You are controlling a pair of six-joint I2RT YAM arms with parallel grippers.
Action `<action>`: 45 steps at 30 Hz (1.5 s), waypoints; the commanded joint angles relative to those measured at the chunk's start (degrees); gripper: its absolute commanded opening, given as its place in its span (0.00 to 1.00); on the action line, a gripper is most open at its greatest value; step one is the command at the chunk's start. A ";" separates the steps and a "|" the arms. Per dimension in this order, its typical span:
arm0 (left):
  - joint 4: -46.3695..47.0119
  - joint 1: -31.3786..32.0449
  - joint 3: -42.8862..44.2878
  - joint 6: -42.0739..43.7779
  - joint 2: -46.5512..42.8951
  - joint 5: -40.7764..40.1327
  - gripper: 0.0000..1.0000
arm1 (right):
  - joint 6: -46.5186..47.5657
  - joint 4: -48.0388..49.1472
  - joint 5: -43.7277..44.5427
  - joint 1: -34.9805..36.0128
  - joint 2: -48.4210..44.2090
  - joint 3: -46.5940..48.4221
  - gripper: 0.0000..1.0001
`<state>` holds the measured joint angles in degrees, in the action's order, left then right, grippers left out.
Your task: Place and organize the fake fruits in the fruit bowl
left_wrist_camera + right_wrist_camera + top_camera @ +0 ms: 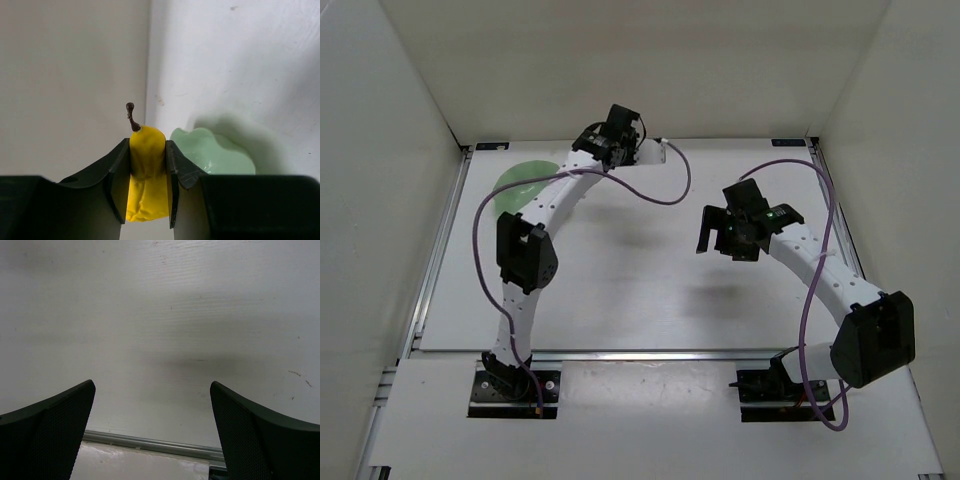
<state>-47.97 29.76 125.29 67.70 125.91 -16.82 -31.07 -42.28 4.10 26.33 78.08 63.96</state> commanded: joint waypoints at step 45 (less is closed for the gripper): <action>0.34 -24.91 -17.08 -33.59 -28.33 -3.92 1.00 | -1.45 -7.19 10.30 0.22 -18.22 -3.50 1.00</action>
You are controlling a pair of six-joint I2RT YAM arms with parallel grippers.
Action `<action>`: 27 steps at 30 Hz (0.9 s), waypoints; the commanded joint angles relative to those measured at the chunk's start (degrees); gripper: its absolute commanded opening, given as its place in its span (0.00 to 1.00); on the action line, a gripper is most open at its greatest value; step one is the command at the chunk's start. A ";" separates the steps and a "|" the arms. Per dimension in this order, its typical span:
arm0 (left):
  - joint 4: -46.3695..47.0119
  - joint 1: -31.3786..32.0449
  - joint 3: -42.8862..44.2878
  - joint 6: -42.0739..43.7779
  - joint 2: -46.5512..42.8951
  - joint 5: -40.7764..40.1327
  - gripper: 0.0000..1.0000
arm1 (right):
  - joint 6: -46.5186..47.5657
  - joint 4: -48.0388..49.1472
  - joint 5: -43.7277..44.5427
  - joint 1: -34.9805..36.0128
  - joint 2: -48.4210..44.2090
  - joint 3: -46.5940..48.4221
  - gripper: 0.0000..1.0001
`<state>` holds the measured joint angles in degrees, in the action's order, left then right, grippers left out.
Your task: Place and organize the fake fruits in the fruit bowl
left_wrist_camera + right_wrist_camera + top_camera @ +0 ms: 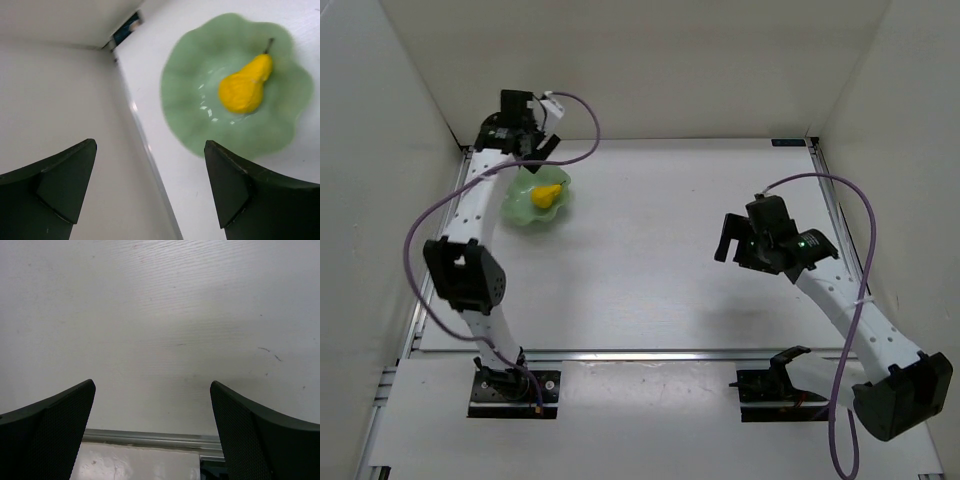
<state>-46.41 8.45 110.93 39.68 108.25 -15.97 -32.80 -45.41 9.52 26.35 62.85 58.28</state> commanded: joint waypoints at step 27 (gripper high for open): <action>-10.98 -32.09 -62.33 -30.45 -46.81 -2.22 1.00 | 6.17 -4.60 4.10 -3.58 -8.36 1.32 1.00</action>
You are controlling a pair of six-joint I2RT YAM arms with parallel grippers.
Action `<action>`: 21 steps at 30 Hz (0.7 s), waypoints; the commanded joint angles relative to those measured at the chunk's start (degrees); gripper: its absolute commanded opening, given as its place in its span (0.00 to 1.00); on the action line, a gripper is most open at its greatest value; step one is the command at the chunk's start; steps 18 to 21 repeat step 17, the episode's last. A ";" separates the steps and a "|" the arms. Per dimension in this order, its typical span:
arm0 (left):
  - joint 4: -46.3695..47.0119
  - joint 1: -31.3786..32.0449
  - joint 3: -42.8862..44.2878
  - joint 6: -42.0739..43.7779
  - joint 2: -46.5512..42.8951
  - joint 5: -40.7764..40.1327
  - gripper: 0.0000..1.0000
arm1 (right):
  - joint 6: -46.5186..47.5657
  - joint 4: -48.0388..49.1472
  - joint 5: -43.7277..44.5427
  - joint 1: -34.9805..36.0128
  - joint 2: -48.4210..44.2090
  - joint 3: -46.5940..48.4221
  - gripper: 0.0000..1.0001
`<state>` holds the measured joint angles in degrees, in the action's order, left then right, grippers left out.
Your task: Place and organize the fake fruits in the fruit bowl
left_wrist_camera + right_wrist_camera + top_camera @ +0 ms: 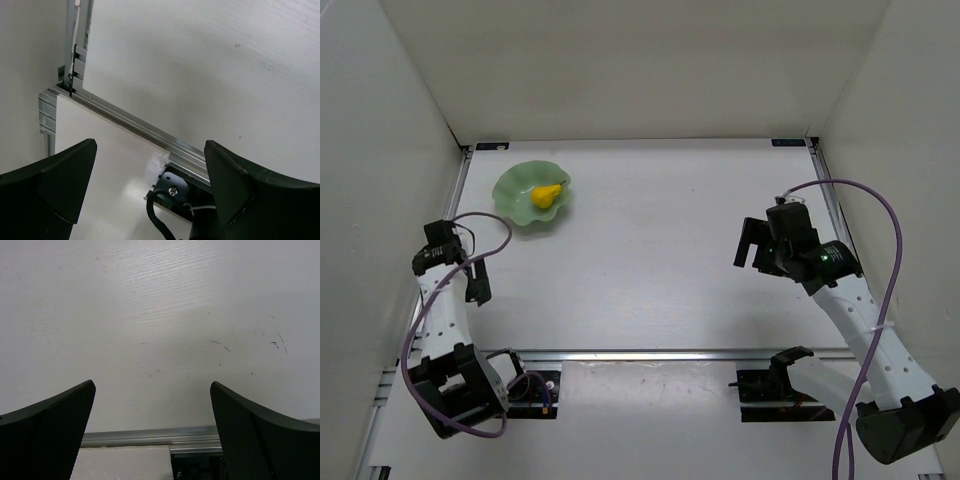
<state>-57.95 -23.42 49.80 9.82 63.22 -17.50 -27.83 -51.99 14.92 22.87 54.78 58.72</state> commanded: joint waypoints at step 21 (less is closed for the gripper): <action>0.03 -0.22 -3.75 -0.60 -4.69 0.36 1.00 | 1.20 4.17 -3.76 -0.11 -2.05 -1.50 1.00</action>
